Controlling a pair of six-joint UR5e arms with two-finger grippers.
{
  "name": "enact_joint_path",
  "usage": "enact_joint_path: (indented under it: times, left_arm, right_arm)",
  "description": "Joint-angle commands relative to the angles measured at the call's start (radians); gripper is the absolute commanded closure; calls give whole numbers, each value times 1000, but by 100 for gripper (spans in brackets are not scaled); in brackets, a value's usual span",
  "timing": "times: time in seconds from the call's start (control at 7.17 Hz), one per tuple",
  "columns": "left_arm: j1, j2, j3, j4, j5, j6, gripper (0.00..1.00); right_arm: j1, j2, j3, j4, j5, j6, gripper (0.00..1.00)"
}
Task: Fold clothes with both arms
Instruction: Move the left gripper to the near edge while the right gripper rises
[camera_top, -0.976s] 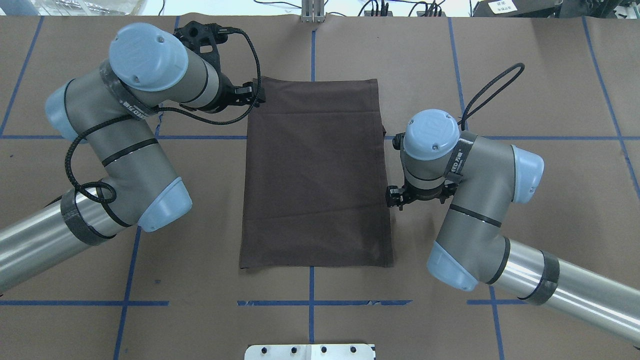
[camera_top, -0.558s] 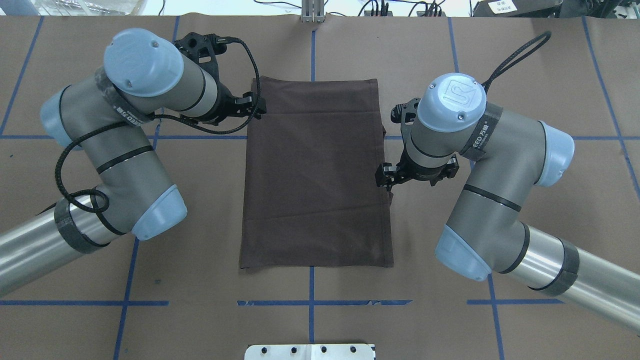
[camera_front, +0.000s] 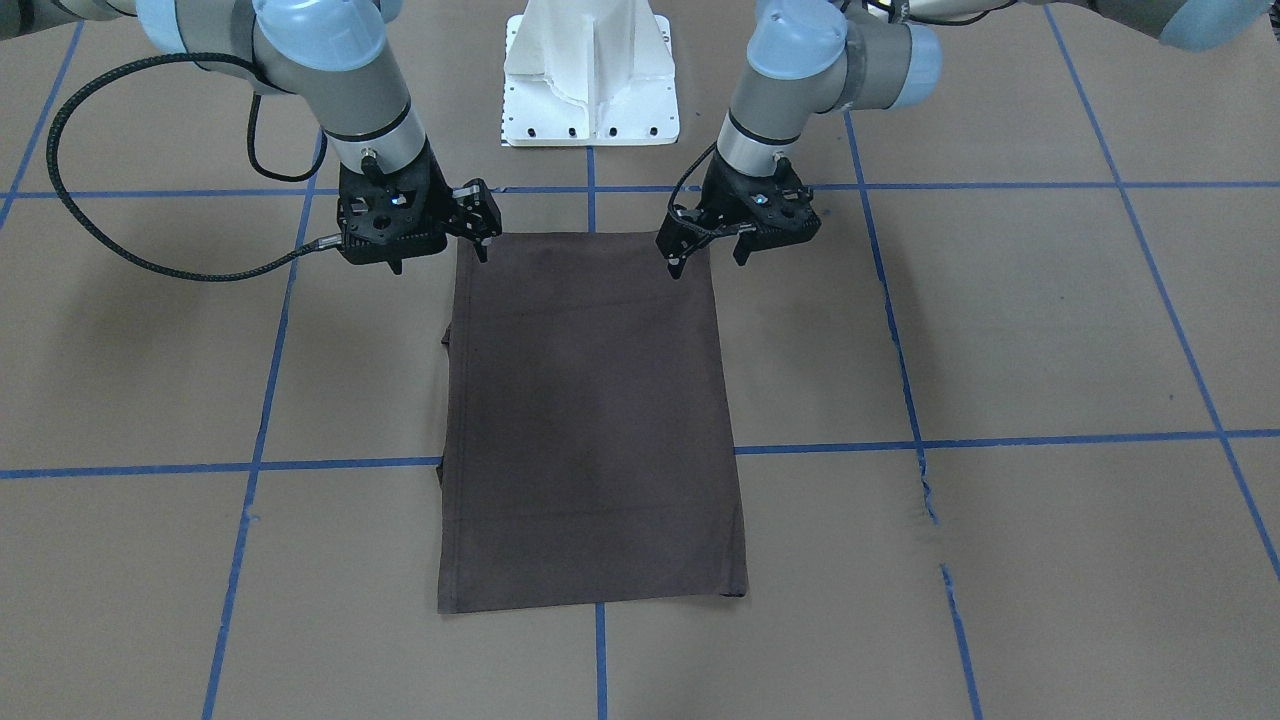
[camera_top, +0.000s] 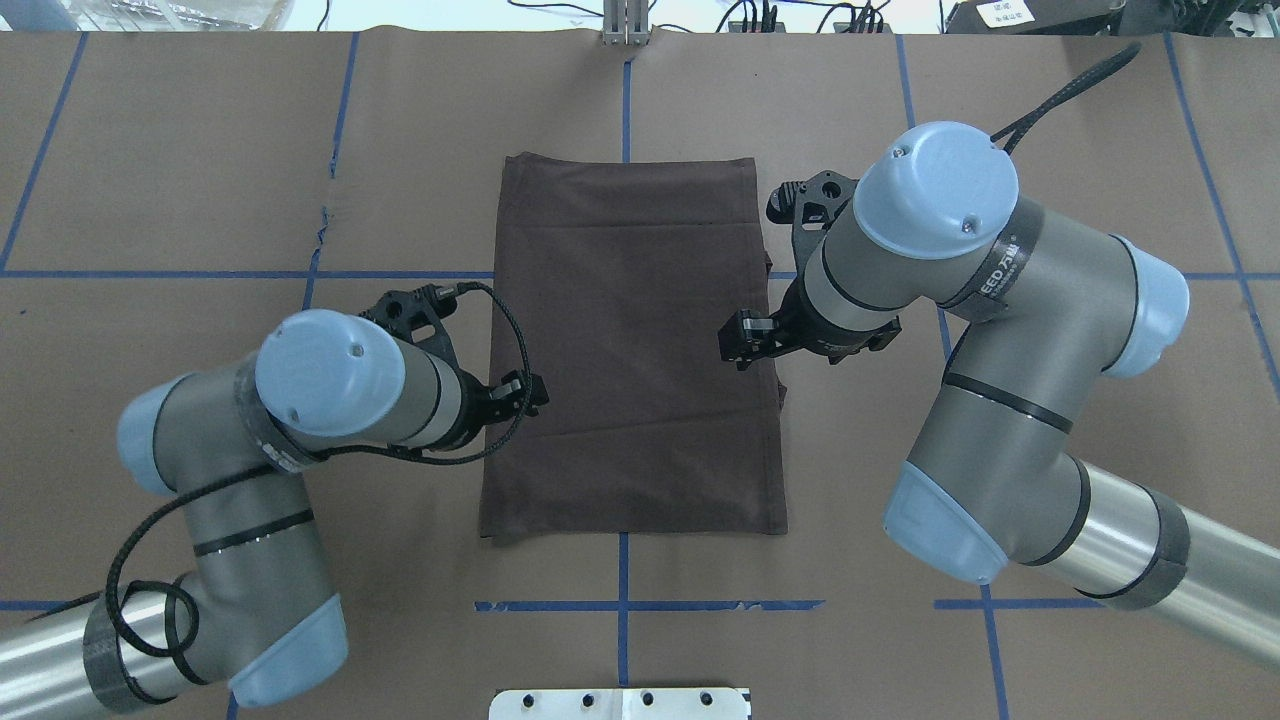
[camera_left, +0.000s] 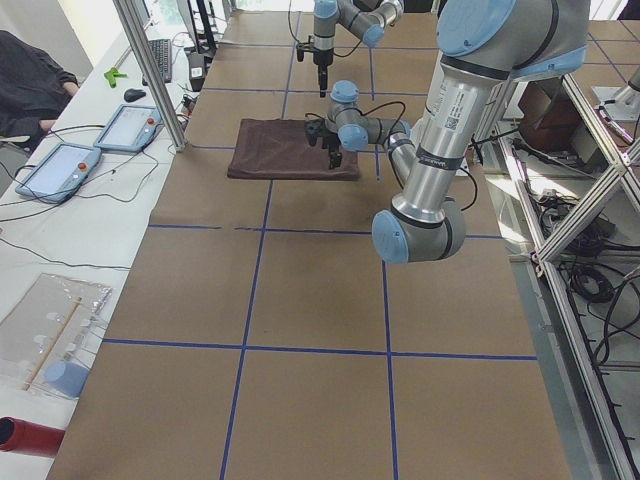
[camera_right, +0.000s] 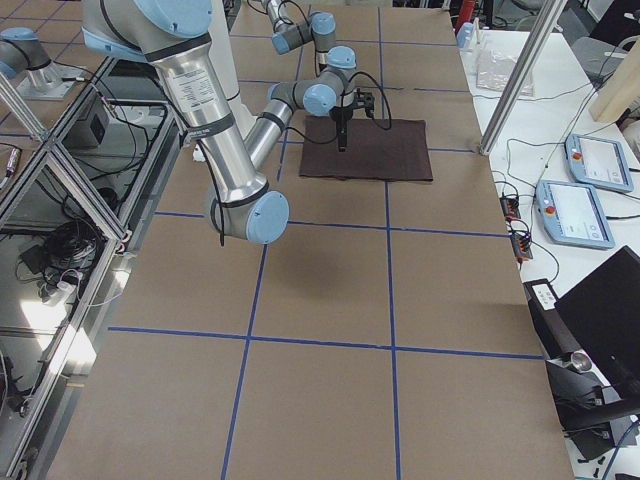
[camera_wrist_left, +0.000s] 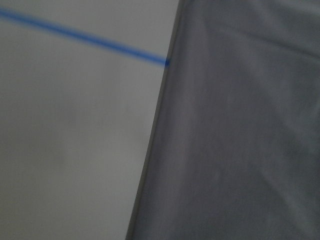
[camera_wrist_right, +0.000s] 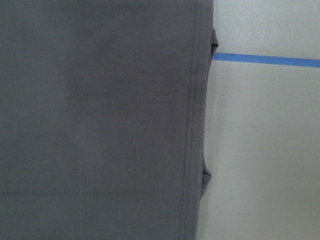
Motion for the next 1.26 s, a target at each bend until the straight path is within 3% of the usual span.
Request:
enact_joint_path:
  times: [0.0,0.42,0.7,0.84,0.98,1.12]
  left_arm:
    - [100,14,12,1,57,-88,4]
    - [131,29,26,3,82,-95,4]
    - [137,23,47,3,83,-94,12]
    - [137,24,52,1,83,-94,32]
    - [137,24,49,5,80,-91,63]
    - [137,26,41,6,80,-89,78]
  right_arm:
    - [-6,-1,-1,30,-1,20,0]
    - [-7,1,0,30,0,20,0]
    - [-6,1,2,30,0,20,0]
    - [-6,-1,2,30,0,18,0]
    - [-6,-1,0,30,0,18,0]
    - [-6,-1,0,30,0,18,0]
